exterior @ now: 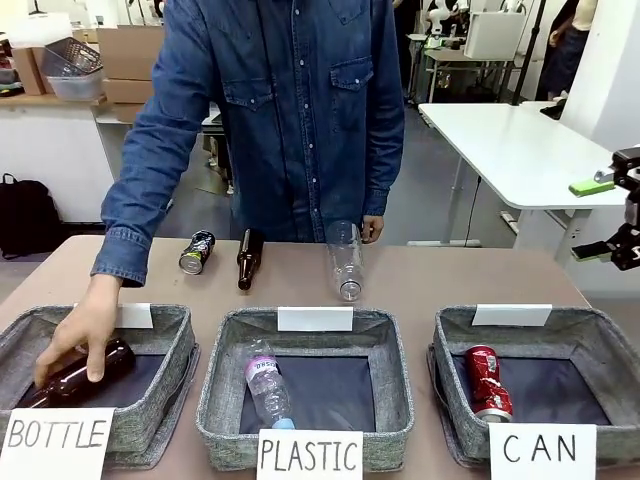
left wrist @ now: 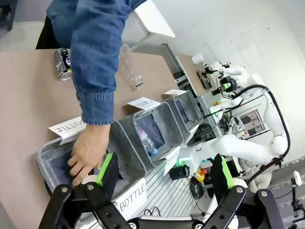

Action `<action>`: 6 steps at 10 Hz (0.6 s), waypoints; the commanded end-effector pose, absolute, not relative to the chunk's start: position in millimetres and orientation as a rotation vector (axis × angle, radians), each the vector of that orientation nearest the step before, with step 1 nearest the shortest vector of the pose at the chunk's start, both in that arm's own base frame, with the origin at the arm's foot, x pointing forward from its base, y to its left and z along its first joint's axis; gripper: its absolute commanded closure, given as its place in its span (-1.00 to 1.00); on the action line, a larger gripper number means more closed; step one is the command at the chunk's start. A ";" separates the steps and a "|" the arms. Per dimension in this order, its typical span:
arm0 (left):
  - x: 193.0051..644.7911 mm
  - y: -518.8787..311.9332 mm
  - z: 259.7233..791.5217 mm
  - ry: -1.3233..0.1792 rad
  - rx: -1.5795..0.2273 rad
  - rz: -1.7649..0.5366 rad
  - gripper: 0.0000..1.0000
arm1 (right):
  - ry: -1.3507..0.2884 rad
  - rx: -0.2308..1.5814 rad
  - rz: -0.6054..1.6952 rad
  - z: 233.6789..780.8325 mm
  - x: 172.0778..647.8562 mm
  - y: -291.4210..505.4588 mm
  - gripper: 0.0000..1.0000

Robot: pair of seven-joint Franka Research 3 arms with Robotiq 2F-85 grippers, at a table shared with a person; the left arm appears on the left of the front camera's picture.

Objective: Sort the can waste into the basket.
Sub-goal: Pick up the can waste from the table and place it in the right Fabric basket.

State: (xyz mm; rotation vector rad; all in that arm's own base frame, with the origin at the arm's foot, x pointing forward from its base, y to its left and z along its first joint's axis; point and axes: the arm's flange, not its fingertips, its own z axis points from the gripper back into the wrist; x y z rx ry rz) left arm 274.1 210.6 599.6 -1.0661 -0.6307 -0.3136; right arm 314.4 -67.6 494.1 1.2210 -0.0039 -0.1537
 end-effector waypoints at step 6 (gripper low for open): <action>319.3 91.8 575.2 -0.544 -0.599 -0.609 -1.00 | -0.012 1.215 -0.125 494.5 314.0 -70.4 -1.00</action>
